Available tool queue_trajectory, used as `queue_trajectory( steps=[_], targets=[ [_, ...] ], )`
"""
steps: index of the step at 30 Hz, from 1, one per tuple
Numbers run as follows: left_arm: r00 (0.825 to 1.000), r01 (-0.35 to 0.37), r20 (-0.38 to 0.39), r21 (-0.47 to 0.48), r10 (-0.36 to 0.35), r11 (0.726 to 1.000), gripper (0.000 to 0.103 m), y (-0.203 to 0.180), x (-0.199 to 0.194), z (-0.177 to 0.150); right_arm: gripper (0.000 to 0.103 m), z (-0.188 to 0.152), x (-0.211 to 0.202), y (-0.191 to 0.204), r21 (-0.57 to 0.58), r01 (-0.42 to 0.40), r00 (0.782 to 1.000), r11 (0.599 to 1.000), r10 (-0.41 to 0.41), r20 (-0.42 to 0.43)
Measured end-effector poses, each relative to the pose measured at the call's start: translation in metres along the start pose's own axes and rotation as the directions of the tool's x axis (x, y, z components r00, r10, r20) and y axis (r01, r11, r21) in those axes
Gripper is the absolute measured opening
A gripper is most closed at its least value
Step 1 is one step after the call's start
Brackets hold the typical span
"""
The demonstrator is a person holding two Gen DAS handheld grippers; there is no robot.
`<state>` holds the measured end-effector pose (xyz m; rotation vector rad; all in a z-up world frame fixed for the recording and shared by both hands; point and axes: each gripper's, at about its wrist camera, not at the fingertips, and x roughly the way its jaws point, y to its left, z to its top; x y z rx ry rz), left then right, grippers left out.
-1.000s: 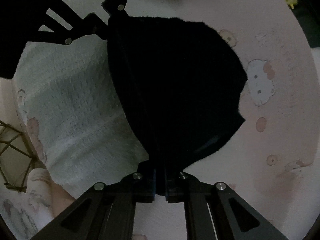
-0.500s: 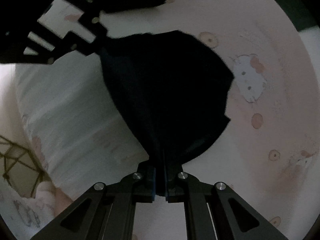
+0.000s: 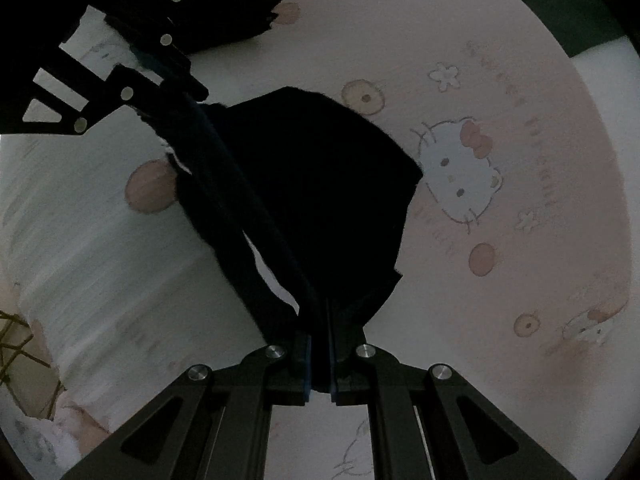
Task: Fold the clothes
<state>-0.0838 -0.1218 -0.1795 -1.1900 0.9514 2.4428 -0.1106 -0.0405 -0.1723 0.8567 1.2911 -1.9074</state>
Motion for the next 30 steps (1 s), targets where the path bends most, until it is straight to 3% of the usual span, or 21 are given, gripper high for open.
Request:
queue_trajectory(
  steps=[11,24,30],
  targets=[
    [1.0,0.016,-0.013,-0.087,-0.017,0.996,0.007,0.049,0.034,0.016,0.005,0.035,0.036,-0.042,0.011,0.001,1.0,1.0,-0.001,-0.006],
    [0.998,0.035,-0.05,-0.229,-0.048,0.973,0.007,0.107,0.079,0.024,0.005,0.07,0.087,-0.082,0.036,-0.029,1.0,0.999,0.029,0.004],
    [0.998,0.005,-0.061,-0.274,-0.022,0.962,0.007,0.131,0.102,0.031,0.005,0.082,0.111,-0.092,0.037,-0.026,1.0,0.999,0.026,0.0]
  ],
)
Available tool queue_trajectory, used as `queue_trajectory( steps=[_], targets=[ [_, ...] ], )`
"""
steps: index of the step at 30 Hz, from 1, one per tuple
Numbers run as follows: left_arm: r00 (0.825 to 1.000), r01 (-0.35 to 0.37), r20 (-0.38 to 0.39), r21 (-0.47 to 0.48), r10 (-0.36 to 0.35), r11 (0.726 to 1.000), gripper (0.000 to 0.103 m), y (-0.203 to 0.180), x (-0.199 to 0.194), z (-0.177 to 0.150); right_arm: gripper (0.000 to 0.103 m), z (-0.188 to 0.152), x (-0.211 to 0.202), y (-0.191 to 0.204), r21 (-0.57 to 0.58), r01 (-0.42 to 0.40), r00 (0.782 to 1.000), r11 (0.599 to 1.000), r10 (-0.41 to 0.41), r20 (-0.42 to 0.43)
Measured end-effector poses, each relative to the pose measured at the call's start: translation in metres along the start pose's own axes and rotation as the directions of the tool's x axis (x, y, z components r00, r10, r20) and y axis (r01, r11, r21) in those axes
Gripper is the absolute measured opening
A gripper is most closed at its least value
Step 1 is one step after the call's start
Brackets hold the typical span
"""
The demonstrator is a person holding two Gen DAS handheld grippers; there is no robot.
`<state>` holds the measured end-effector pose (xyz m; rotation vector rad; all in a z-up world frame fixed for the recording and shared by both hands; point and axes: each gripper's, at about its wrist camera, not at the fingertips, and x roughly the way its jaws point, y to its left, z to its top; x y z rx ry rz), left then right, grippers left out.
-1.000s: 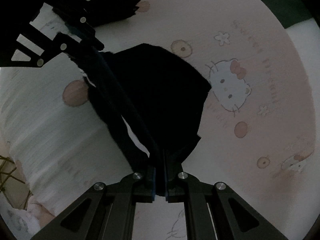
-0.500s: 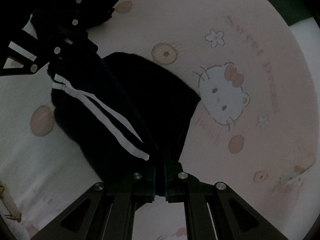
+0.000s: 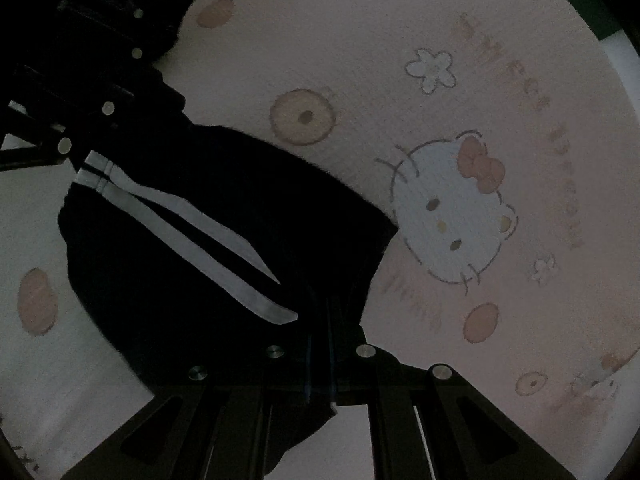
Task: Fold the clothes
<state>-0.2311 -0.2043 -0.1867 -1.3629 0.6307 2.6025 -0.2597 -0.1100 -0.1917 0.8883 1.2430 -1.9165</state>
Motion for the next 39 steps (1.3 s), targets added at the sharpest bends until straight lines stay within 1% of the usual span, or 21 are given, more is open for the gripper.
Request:
queue_trajectory(
  steps=[3,6,11,15,21,25,29,32,36,37,38,39],
  targets=[
    [1.0,-0.026,-0.006,0.0,0.026,1.0,0.007,0.006,0.011,0.006,0.005,0.007,0.012,-0.007,0.013,0.002,1.0,1.0,-0.002,-0.001],
    [1.0,-0.023,-0.017,-0.037,0.022,0.999,0.007,0.015,0.021,0.01,0.005,0.013,0.026,-0.015,0.027,-0.008,1.0,1.0,0.008,-0.005],
    [0.999,0.007,-0.036,-0.11,-0.011,0.994,0.007,0.029,0.038,0.009,0.005,0.02,0.047,-0.023,0.059,-0.044,0.999,0.997,0.044,-0.011],
    [0.998,0.017,-0.051,-0.13,-0.024,0.991,0.007,0.032,0.051,0.01,0.005,0.023,0.062,-0.027,0.07,-0.072,0.997,0.995,0.073,-0.018],
    [0.996,0.043,-0.07,-0.218,-0.059,0.975,0.007,0.046,0.066,0.011,0.005,0.03,0.076,-0.035,0.086,-0.1,0.994,0.991,0.104,-0.033],
    [0.997,0.022,-0.066,-0.235,-0.038,0.972,0.007,0.049,0.068,0.012,0.005,0.036,0.085,-0.044,0.115,-0.113,0.992,0.987,0.118,-0.04],
    [0.996,0.008,-0.081,-0.246,-0.028,0.969,0.009,0.05,0.072,0.013,0.005,0.04,0.095,-0.045,0.141,-0.121,0.99,0.983,0.13,-0.057],
    [0.997,0.005,-0.074,-0.304,-0.029,0.953,0.01,0.054,0.071,0.013,0.005,0.04,0.102,-0.038,0.133,-0.101,0.99,0.986,0.113,-0.083],
    [0.996,0.063,-0.026,-0.408,-0.08,0.911,0.01,0.062,0.058,0.009,0.005,0.039,0.103,-0.027,0.108,-0.077,0.991,0.991,0.088,-0.101],
    [0.995,0.079,-0.014,-0.432,-0.094,0.898,0.01,0.065,0.054,0.008,0.007,0.039,0.104,-0.026,0.105,-0.072,0.991,0.992,0.083,-0.106],
    [0.994,0.099,-0.003,-0.462,-0.113,0.882,0.011,0.068,0.051,0.008,0.01,0.038,0.104,-0.025,0.102,-0.065,0.991,0.993,0.077,-0.111],
    [0.991,0.115,-0.004,-0.493,-0.135,0.862,0.014,0.073,0.049,0.007,0.025,0.039,0.101,-0.026,0.107,-0.029,0.994,0.994,0.04,-0.106]
  ],
)
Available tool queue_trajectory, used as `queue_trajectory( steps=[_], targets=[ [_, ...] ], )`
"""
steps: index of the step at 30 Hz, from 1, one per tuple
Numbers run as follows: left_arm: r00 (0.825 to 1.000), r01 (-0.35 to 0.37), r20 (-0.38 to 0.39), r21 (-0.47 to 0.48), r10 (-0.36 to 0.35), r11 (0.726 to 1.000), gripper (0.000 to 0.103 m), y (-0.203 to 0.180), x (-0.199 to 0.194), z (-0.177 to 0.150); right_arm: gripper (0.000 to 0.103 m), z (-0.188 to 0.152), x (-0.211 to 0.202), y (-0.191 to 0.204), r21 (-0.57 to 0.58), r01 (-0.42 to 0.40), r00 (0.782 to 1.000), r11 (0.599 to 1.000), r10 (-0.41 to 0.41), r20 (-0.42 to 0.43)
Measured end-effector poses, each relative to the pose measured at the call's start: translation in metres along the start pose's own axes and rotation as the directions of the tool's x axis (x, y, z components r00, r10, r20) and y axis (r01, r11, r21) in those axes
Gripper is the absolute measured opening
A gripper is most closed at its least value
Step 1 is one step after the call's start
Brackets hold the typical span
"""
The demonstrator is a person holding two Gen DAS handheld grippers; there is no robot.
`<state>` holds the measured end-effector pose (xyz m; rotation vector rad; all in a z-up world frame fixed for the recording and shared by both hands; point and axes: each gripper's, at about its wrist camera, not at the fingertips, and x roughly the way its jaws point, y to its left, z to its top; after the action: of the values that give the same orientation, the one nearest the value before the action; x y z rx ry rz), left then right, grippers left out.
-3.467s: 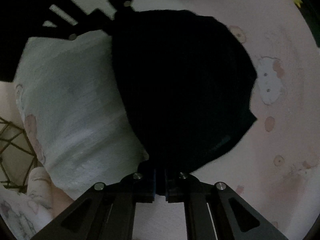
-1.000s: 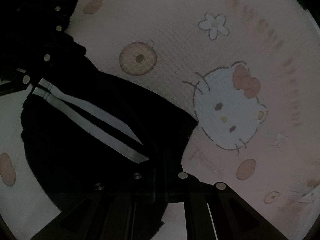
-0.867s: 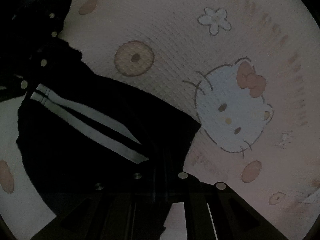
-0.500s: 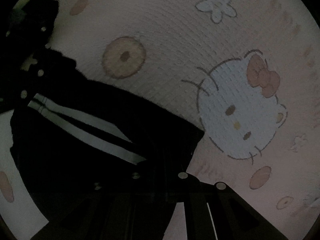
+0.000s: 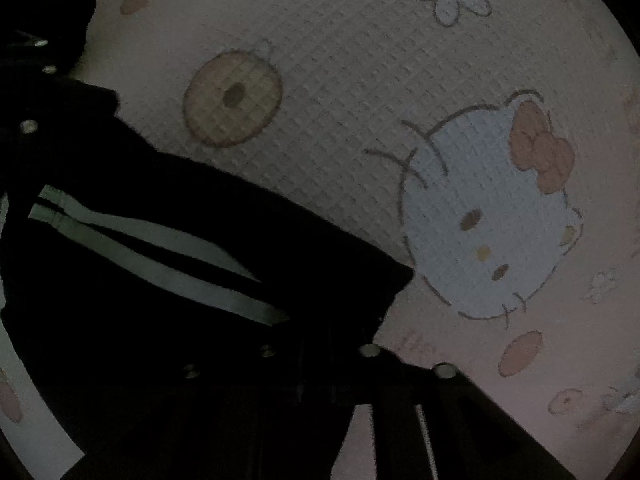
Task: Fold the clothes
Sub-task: 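Lay the black striped garment on the sheet and open both grippers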
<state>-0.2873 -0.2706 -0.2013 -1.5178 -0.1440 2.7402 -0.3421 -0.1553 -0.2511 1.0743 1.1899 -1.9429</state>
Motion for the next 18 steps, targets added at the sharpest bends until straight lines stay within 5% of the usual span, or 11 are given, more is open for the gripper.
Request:
queue_trajectory(
  steps=[1,2,4,12,18],
  targets=[
    [1.0,0.007,-0.019,-0.036,-0.007,0.999,0.031,0.004,-0.001,0.002,0.055,0.0,-0.002,0.0,0.009,0.035,0.999,0.999,-0.036,0.008],
    [0.999,0.017,-0.033,-0.078,-0.019,0.997,0.065,0.008,-0.003,0.004,0.068,0.001,-0.005,0.002,0.021,0.064,0.998,0.998,-0.064,0.01],
    [0.998,0.052,-0.034,-0.161,-0.058,0.986,0.08,0.017,-0.013,0.004,0.077,0.0,-0.015,-0.004,0.067,0.099,0.995,0.993,-0.101,0.022],
    [0.996,0.089,0.01,-0.252,-0.089,0.964,0.08,0.024,-0.064,-0.014,0.077,-0.027,-0.062,-0.001,0.127,0.106,0.993,0.986,-0.113,0.045],
    [0.999,0.034,0.009,-0.243,-0.033,0.969,0.08,0.01,-0.076,-0.027,0.077,-0.037,-0.097,0.01,0.094,0.137,0.99,0.986,-0.139,0.02]
  ],
)
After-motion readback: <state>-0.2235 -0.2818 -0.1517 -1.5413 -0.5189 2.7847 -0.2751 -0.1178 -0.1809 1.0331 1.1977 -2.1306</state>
